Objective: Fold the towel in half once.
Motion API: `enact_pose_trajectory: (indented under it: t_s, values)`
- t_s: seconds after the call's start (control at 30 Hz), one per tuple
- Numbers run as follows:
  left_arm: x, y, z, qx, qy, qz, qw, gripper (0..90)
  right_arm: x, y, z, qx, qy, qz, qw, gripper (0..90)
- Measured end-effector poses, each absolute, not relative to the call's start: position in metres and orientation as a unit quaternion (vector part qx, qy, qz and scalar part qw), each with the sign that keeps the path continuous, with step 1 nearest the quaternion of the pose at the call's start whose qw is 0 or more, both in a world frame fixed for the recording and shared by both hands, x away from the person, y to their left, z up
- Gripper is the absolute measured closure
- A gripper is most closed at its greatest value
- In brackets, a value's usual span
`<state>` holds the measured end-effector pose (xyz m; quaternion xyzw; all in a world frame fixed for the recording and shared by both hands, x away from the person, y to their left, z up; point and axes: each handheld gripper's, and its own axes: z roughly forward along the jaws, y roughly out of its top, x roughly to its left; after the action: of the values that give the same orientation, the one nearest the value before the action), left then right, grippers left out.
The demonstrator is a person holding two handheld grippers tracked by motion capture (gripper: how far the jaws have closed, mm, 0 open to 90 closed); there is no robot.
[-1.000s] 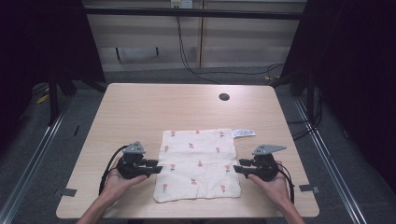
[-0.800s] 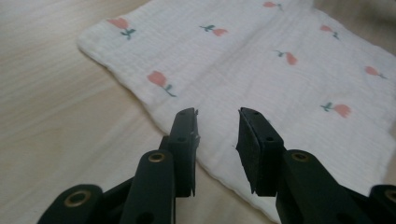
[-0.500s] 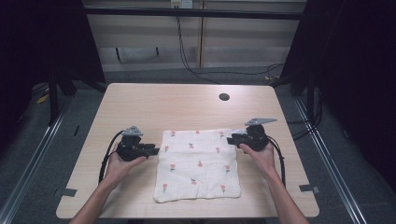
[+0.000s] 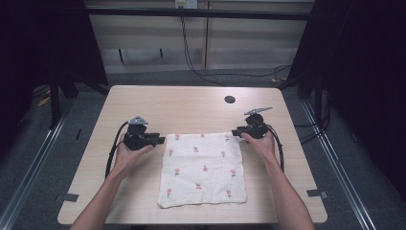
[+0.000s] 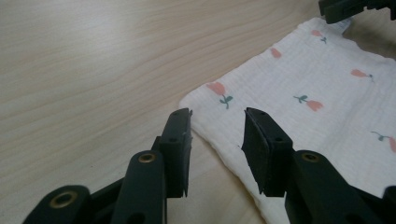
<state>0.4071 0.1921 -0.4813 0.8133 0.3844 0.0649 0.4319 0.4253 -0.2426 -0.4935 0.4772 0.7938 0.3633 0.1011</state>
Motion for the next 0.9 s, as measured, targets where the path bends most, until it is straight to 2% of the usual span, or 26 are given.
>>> enact_pose_trajectory:
  t_s: [0.37, 0.43, 0.53, 0.6, 0.8, 0.9]
  values:
    - [0.419, 0.189, -0.496, 0.812, 0.402, 0.067, 0.418, 60.4, 0.432, -0.24, -0.502, 0.467, 0.806, 0.345, 0.119, 66.9]
    - [0.42, 0.188, -0.497, 0.814, 0.402, 0.066, 0.414, 60.4, 0.431, -0.238, -0.502, 0.464, 0.807, 0.347, 0.114, 69.8]
    - [0.423, 0.186, -0.498, 0.811, 0.405, 0.07, 0.415, 59.6, 0.429, -0.236, -0.502, 0.456, 0.812, 0.345, 0.115, 80.2]
    - [0.425, 0.183, -0.5, 0.807, 0.41, 0.066, 0.421, 59.4, 0.428, -0.236, -0.502, 0.46, 0.81, 0.347, 0.11, 83.8]
    - [0.431, 0.169, -0.505, 0.82, 0.399, 0.082, 0.403, 60.0, 0.426, -0.236, -0.502, 0.465, 0.807, 0.348, 0.111, 86.3]
    - [0.432, 0.163, -0.503, 0.817, 0.401, 0.072, 0.408, 59.4, 0.426, -0.237, -0.502, 0.461, 0.808, 0.35, 0.11, 86.6]
